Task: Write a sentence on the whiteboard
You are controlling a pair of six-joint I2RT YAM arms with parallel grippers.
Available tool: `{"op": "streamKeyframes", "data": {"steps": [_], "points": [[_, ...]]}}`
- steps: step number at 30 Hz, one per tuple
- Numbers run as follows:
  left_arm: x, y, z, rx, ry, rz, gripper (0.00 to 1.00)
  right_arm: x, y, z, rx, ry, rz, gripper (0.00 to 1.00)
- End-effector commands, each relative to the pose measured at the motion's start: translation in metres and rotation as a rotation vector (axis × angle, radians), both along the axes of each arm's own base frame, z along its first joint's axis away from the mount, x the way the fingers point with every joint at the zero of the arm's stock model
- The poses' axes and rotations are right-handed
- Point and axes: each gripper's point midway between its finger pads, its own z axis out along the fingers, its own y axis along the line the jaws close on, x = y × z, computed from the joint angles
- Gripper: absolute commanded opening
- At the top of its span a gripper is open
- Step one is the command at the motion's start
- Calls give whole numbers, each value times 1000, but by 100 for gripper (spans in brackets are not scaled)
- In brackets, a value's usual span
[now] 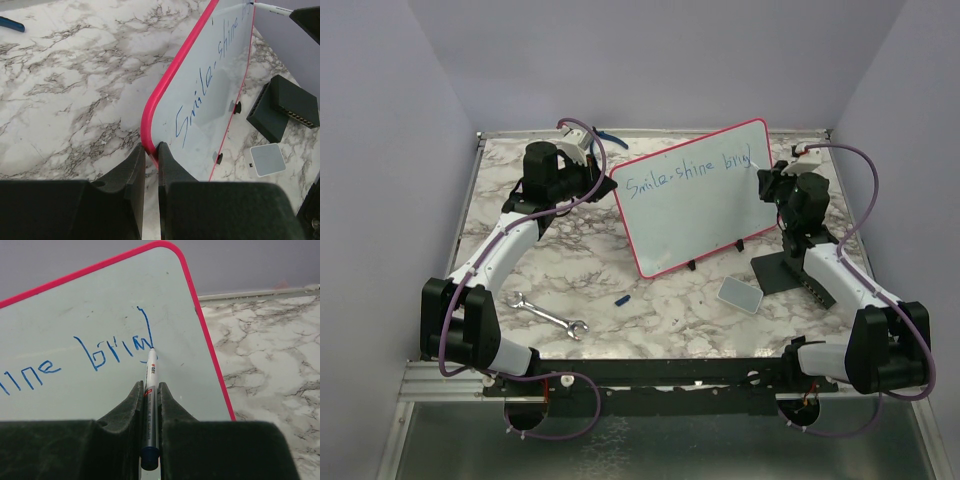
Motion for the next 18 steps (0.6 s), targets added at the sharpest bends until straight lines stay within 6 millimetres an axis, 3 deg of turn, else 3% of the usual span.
{"op": "streamKeyframes", "data": {"steps": [1,11,18], "points": [[-2,1,14,9,-68,-25,0,1,-2,16,7,-40,-7,1],[-2,1,14,10,-68,-25,0,12,-2,37,-4,-86,-5,1],[-2,1,13,11,-68,-25,0,13,-8,30,-15,-70,-39,1]]}}
